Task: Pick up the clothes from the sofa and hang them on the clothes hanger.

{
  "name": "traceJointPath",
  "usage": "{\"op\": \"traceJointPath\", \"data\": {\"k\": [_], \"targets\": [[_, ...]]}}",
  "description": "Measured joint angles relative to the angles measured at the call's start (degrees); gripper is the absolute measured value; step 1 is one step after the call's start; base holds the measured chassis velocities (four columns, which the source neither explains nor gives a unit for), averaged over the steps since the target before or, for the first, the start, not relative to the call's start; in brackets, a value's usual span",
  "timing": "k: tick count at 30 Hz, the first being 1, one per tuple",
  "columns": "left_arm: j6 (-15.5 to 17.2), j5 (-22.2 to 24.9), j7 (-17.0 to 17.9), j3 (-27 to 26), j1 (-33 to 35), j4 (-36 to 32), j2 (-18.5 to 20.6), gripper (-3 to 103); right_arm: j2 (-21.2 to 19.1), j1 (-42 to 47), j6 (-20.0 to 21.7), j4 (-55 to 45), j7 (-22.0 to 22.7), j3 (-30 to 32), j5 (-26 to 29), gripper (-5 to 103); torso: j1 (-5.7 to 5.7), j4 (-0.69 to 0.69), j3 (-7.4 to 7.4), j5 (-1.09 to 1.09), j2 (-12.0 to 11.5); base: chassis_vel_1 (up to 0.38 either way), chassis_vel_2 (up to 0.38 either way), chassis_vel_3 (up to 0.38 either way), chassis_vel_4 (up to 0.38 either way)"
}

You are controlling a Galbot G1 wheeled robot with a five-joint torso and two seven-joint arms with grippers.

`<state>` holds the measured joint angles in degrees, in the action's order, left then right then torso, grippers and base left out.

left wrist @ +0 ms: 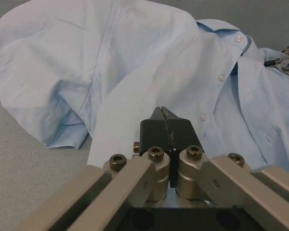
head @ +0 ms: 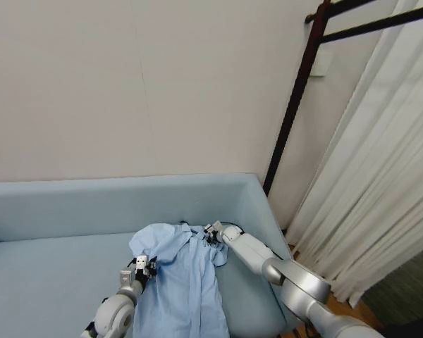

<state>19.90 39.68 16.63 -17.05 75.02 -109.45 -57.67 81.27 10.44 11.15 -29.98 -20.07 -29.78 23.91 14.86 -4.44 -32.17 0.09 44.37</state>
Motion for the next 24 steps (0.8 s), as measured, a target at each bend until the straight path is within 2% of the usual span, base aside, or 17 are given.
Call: {"op": "traceJointPath", "data": {"k": [4,7,8,13,14,18,20,24], "targets": [[0.0,0.0,0.02,0.01,-0.07,-0.01,-0.05,0,-2.7,0.68,-1.31,-4.78,1.31,-0.63,-2.53,14,0.0,-0.03,-0.01,-0.01,0.0,0.0,0.0,0.0,0.0],[0.01,0.0,0.02,0.35,-0.34,-0.06,-0.36,0,-6.7,1.91,-2.54,-12.74,4.52,-1.32,-5.01,13,0.0,-0.03,0.0,-0.01,0.0,0.0,0.0,0.0,0.0],[0.01,0.0,0.02,0.35,-0.34,-0.06,-0.36,0,-6.7,1.91,-2.54,-12.74,4.52,-1.32,-5.01,13,0.0,-0.03,0.0,-0.01,0.0,0.0,0.0,0.0,0.0],[0.23,0.0,0.14,0.71,-0.49,-0.74,-0.53,0,-10.95,5.08,-4.36,-22.17,11.12,-0.61,-9.81,10,0.01,-0.02,0.01,0.0,0.0,0.0,0.0,0.0,0.0],[0.23,0.0,0.14,0.71,-0.49,-0.74,-0.53,0,-10.95,5.08,-4.36,-22.17,11.12,-0.61,-9.81,10,0.01,-0.02,0.01,0.0,0.0,0.0,0.0,0.0,0.0],[0.26,0.0,0.21,0.38,0.04,-1.71,-0.12,0,-13.88,7.84,-4.82,-30.14,15.77,1.05,-14.37,8,0.01,-0.03,0.01,0.01,0.0,0.0,0.0,0.0,0.0],[0.26,0.0,0.22,0.34,0.13,-1.84,-0.05,0,-14.34,8.12,-4.82,-31.37,16.23,1.15,-14.98,8,0.01,-0.03,0.01,0.0,0.0,0.0,0.0,0.0,0.0],[0.26,0.0,0.25,0.15,0.48,-2.87,0.03,0,-17.24,9.28,-6.74,-38.65,18.16,2.49,-22.33,8,0.0,-0.01,0.01,-0.01,0.0,0.0,0.0,0.0,0.0]]}}
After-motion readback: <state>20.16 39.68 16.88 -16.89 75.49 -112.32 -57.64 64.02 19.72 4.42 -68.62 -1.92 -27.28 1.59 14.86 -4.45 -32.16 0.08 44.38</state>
